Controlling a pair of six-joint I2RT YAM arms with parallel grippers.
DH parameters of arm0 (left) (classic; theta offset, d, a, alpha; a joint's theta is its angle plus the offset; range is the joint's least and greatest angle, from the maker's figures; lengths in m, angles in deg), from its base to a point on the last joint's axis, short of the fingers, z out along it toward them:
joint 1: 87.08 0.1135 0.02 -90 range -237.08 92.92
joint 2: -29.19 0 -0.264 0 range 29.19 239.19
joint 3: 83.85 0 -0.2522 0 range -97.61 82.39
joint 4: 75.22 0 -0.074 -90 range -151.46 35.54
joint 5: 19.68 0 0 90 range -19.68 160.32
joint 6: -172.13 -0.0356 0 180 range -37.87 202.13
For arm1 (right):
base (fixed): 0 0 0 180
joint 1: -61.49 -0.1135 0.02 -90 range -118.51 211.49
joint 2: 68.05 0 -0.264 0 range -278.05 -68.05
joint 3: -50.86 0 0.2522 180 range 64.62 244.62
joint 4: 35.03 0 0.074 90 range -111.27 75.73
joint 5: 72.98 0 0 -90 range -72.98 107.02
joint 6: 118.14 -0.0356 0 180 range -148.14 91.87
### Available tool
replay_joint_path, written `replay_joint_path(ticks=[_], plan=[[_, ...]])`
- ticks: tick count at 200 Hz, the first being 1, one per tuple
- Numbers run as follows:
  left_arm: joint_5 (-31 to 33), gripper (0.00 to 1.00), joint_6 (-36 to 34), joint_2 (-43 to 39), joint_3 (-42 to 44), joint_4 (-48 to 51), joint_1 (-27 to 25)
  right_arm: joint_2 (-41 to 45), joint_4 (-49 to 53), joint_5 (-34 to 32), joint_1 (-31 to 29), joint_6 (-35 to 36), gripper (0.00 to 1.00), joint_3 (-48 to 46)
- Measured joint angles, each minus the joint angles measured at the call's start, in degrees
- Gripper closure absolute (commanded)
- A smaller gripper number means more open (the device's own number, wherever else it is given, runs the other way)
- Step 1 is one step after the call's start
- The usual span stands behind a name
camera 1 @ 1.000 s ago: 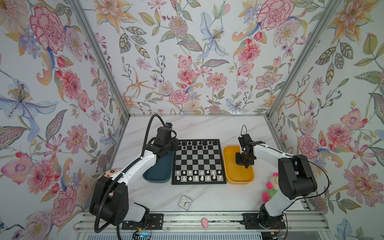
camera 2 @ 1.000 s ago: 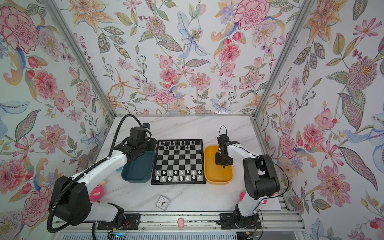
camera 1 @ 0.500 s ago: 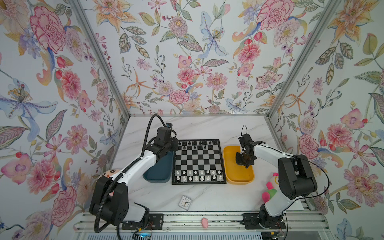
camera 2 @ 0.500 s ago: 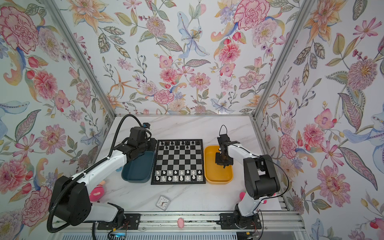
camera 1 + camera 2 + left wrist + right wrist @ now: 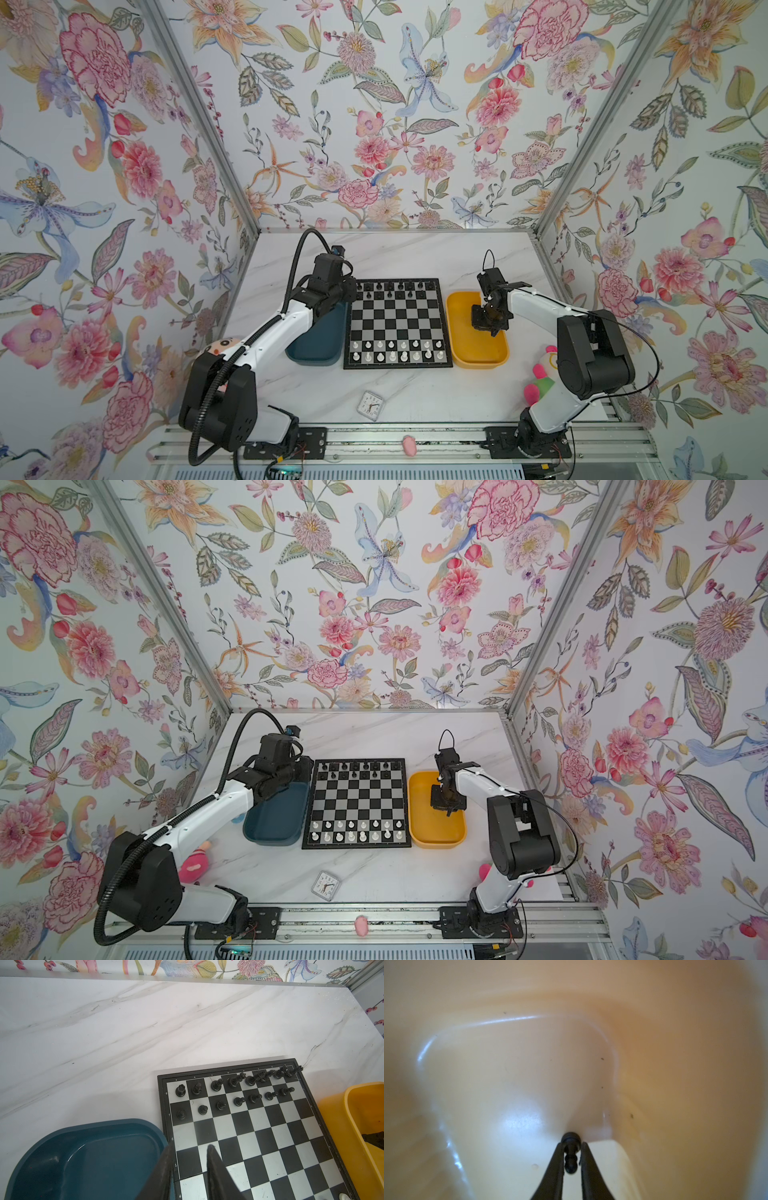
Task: Set up the chess pieces on the board
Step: 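Lift the left gripper while the right gripper grasps the yellow-tray black pawn, then carry the black pawn with the right gripper to the black pawn row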
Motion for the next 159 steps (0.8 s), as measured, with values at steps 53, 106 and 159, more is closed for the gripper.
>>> replay_joint_path(ticks=[53, 106, 159], plan=[[0.0, 0.69, 0.0, 0.0, 0.0, 0.0, 0.0, 0.0, 0.0, 0.0, 0.0, 0.0, 0.84, 0.0], [0.0, 0.69, 0.0, 0.1, 0.0, 0.0, 0.0, 0.0, 0.0, 0.0, 0.0, 0.0, 0.88, 0.0], [-0.2, 0.69, 0.0, 0.1, 0.0, 0.0, 0.0, 0.9, 0.1, 0.0, 0.0, 0.0, 0.95, 0.0]])
